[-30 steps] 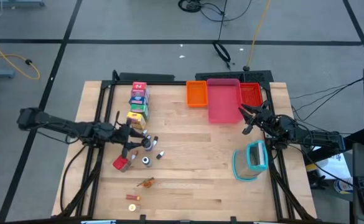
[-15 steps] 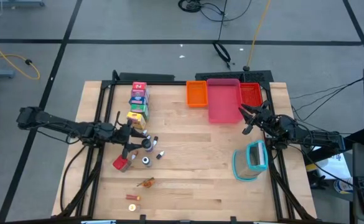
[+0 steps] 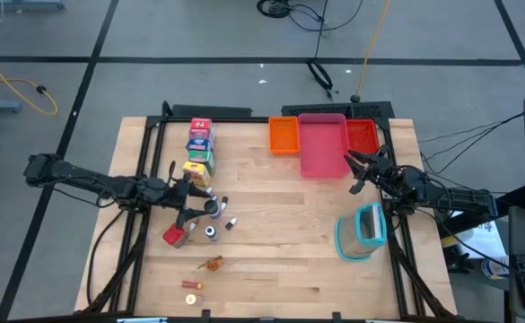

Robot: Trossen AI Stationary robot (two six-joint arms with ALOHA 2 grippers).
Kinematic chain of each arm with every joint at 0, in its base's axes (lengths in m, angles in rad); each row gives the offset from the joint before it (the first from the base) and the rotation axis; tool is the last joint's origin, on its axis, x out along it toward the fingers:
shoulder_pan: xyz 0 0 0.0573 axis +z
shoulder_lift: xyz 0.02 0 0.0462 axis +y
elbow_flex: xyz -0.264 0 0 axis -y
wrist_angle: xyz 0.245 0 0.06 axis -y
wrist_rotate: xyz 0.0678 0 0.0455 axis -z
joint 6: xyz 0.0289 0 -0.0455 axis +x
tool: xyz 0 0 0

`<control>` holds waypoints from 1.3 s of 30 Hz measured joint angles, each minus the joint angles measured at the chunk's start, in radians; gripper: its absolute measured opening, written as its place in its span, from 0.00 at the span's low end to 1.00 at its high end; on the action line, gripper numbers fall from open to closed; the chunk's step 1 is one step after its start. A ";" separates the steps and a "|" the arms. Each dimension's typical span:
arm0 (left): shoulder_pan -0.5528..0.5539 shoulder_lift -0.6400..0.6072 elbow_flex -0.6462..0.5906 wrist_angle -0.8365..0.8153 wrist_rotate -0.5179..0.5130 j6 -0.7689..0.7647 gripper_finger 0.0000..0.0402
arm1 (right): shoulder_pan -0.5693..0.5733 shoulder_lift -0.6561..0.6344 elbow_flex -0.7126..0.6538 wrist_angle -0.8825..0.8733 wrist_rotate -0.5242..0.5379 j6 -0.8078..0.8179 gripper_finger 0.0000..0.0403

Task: Pick & Place Kitchen Items
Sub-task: Put the purple spice bottle into the red bin

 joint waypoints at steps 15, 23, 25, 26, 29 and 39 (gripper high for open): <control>0.000 0.176 -0.001 0.114 -0.021 0.008 0.68 | 0.000 0.000 0.000 0.000 0.000 0.000 0.22; 0.001 0.280 -0.001 0.206 -0.040 0.035 0.68 | 0.000 0.000 0.000 0.000 0.000 0.000 0.22; 0.001 0.298 -0.001 0.234 -0.040 0.051 0.68 | 0.000 0.000 0.000 0.000 0.000 0.000 0.22; 0.001 0.306 -0.001 0.246 -0.040 0.057 0.68 | 0.000 0.000 0.000 0.000 0.000 0.000 0.22; 0.001 0.328 -0.001 0.263 -0.039 0.069 0.68 | 0.000 0.000 0.000 0.000 0.000 0.000 0.22; 0.000 0.360 -0.001 0.279 -0.031 0.077 0.48 | 0.000 0.000 0.000 0.000 0.000 0.000 0.22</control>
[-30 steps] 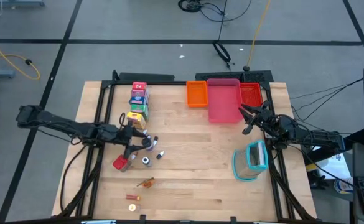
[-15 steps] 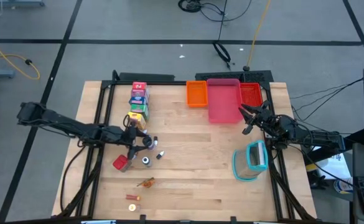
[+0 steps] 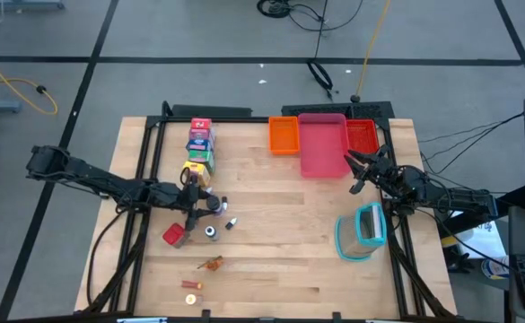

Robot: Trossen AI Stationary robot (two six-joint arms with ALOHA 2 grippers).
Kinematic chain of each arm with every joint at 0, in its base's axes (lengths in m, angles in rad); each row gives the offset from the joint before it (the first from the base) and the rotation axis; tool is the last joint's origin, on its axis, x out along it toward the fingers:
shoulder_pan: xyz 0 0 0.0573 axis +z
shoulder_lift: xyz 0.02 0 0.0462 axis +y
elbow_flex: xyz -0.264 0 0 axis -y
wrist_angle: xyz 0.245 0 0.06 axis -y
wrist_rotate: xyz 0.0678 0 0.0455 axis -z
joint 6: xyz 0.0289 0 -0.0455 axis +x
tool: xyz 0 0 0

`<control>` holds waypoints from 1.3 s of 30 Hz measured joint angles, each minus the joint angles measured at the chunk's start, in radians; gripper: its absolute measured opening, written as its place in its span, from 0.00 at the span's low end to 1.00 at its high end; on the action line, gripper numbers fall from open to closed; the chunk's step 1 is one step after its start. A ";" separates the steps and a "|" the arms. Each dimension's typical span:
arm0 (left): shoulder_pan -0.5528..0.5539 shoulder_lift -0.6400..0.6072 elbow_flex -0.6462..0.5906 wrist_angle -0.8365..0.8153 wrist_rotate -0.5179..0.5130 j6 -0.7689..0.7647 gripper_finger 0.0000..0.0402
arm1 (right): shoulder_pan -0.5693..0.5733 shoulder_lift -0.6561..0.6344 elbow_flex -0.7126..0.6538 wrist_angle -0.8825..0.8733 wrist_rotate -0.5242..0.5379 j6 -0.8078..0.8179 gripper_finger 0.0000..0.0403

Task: Pick & Place Kitchen Items
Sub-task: Put the purple spice bottle into the red bin

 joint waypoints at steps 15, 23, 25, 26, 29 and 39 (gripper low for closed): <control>0.001 -0.002 0.000 0.179 0.001 0.035 0.48 | 0.000 0.000 0.000 0.000 0.000 0.000 0.22; 0.010 -0.002 0.045 0.209 -0.116 0.064 0.48 | 0.000 0.000 0.000 0.000 0.000 0.000 0.22; 0.021 -0.002 0.093 0.157 -0.106 0.064 0.48 | 0.000 0.000 0.000 0.000 -0.001 0.001 0.22; 0.029 -0.002 0.123 0.110 -0.106 0.064 0.48 | 0.000 0.000 0.000 0.000 -0.003 0.006 0.22; 0.061 0.013 0.244 -0.063 -0.106 0.081 0.48 | 0.000 0.000 0.000 0.003 -0.040 0.045 0.22; 0.213 0.213 0.567 -0.174 0.072 0.289 0.48 | 0.000 0.111 0.080 0.033 -0.132 0.062 0.22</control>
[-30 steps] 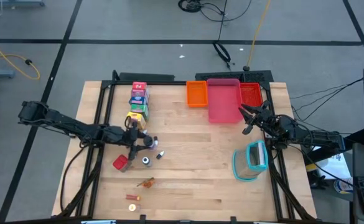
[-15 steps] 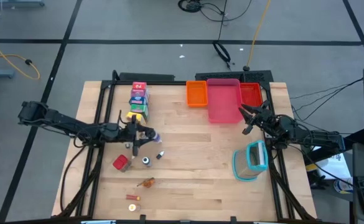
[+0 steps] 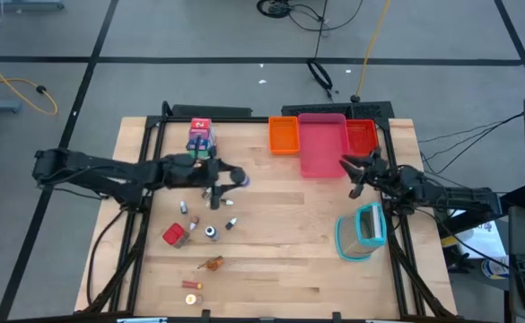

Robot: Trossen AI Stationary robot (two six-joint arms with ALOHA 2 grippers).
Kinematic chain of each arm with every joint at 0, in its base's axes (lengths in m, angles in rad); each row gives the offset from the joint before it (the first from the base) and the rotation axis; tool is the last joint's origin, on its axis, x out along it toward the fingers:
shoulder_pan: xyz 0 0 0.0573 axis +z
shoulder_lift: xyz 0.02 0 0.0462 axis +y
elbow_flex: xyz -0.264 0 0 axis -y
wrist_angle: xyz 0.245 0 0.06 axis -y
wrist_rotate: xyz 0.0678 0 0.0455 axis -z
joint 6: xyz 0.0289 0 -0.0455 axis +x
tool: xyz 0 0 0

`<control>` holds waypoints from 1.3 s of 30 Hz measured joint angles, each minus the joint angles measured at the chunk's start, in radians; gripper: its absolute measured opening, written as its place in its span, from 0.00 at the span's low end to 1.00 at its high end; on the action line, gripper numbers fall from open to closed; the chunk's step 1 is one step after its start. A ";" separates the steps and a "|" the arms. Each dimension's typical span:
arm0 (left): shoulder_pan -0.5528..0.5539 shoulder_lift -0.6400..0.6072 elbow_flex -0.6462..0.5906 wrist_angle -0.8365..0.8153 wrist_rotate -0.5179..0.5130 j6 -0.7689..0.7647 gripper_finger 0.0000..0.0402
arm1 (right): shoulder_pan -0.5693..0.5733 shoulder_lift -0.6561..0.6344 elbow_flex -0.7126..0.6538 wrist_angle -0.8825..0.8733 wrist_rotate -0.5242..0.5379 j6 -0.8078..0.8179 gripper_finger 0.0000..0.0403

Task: Pick & Place Kitchen Items
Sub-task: Put the purple spice bottle into the red bin

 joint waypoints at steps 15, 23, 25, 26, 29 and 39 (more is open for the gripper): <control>0.124 0.432 0.430 -0.004 0.252 0.068 0.48 | -0.099 0.488 0.258 0.124 -0.148 -0.028 0.22; 0.147 0.573 0.609 -0.041 0.314 0.069 0.48 | -0.147 0.670 0.356 0.138 -0.265 -0.019 0.22; 0.150 0.589 0.636 -0.050 0.316 0.076 0.48 | -0.146 0.707 0.374 0.133 -0.295 -0.019 0.22; 0.150 0.593 0.644 -0.062 0.318 0.076 0.48 | -0.144 0.724 0.382 0.128 -0.303 -0.026 0.23; 0.155 0.594 0.660 -0.065 0.323 0.073 0.48 | -0.137 0.765 0.392 0.128 -0.318 -0.048 0.29; 0.171 0.594 0.661 -0.079 0.320 0.087 0.48 | -0.115 0.817 0.424 0.145 -0.341 -0.063 0.57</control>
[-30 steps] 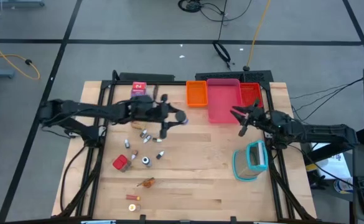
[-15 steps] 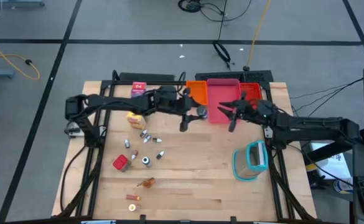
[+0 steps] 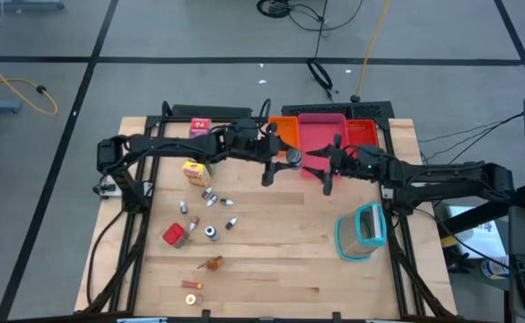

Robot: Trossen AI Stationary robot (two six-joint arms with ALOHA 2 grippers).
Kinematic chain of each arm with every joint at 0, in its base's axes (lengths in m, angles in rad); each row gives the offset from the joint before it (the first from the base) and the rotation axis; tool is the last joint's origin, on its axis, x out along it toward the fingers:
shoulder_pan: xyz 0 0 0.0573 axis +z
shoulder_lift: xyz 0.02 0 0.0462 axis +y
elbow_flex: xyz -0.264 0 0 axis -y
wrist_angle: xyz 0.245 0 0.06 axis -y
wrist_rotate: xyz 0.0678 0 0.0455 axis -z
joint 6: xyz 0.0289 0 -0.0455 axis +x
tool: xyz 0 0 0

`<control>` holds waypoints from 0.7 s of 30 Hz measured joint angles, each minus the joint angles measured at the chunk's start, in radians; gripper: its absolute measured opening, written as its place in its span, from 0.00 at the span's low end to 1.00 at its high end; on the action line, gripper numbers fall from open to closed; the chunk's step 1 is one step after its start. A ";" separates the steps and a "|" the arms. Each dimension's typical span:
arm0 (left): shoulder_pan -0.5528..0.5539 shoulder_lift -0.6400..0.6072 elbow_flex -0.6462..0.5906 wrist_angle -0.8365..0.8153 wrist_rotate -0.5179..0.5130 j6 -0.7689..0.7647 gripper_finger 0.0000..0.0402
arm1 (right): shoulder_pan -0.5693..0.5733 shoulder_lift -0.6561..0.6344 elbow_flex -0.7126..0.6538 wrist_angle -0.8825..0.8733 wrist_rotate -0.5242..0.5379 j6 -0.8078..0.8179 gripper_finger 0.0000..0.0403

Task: Pick & Place Kitchen Items
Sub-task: Put the purple spice bottle into the red bin

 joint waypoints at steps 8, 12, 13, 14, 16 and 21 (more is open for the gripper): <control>0.005 0.000 0.000 0.012 -0.001 0.001 0.48 | 0.018 0.072 0.000 0.134 -0.002 0.000 0.61; 0.004 0.000 0.000 0.019 -0.001 0.001 0.48 | 0.018 0.147 0.000 0.205 -0.001 0.000 0.60; 0.004 0.000 0.000 0.018 -0.001 0.001 0.48 | 0.018 0.162 0.004 0.214 -0.001 0.000 0.59; 0.004 0.000 0.000 0.016 -0.001 0.000 0.48 | 0.018 0.178 0.012 0.222 -0.002 0.000 0.59; 0.003 0.000 0.000 0.010 0.000 0.000 0.48 | 0.018 0.206 0.040 0.228 -0.002 -0.002 0.59; 0.004 0.000 0.000 0.000 -0.001 -0.005 0.48 | 0.018 0.249 0.098 0.219 -0.001 -0.008 0.57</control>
